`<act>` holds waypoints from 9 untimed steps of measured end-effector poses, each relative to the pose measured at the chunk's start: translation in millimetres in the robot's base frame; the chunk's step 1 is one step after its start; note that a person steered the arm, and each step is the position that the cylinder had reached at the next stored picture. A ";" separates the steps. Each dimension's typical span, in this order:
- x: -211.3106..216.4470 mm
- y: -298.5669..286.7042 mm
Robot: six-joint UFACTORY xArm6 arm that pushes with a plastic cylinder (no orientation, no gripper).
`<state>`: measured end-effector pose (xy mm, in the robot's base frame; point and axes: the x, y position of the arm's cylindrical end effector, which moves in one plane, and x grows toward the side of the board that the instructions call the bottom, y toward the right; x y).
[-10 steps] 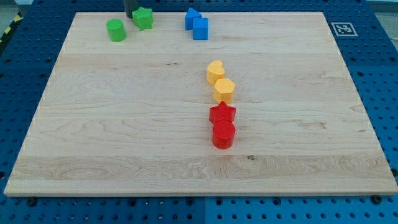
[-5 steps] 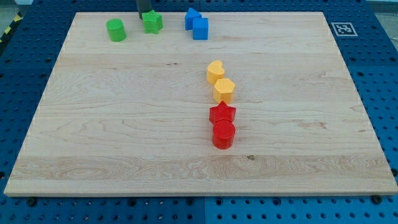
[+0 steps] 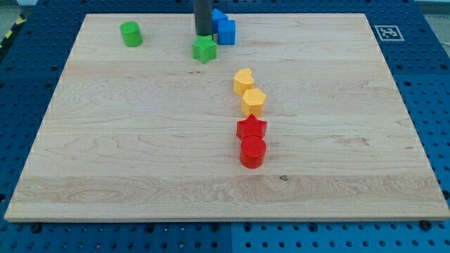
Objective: Place the green star at the top of the yellow heart
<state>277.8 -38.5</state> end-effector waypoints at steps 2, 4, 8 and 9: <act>9.5 0.2; 25.9 -22.0; 90.1 -59.4; 90.2 -39.3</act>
<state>368.0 -77.8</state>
